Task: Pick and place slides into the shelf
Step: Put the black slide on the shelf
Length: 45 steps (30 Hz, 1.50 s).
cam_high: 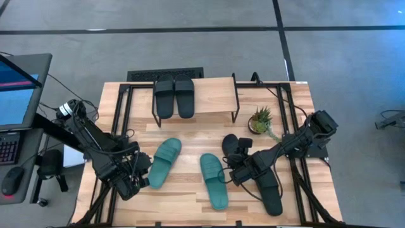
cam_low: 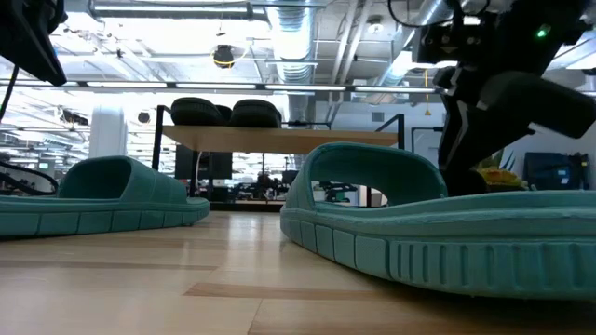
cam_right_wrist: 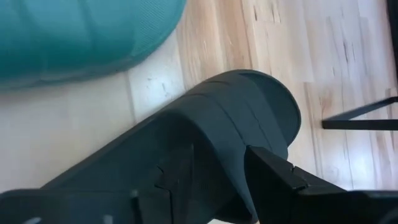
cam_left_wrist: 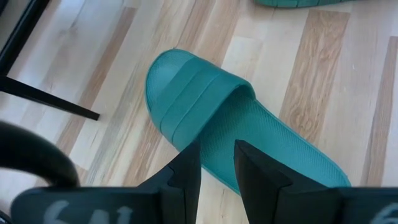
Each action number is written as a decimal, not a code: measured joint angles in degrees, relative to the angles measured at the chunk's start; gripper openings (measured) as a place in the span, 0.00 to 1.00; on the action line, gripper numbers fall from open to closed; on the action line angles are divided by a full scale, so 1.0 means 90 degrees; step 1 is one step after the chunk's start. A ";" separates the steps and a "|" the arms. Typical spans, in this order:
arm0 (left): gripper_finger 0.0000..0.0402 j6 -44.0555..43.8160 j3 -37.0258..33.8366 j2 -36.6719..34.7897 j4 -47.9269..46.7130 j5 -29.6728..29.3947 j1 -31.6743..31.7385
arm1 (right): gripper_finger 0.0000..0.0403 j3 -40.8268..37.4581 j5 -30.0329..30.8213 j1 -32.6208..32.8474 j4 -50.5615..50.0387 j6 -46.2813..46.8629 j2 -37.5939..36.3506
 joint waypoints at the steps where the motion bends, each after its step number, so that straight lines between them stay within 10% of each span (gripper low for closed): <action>1: 0.22 0.0000 0.0000 0.0000 0.0000 -0.0012 0.0001 | 0.32 -0.0022 0.0002 -0.0010 0.0000 0.0001 0.0001; 45: 0.22 -0.0226 0.0000 -0.0002 0.0024 0.0104 -0.0001 | 0.28 0.0037 0.0532 -0.0347 -0.0254 0.0454 0.0447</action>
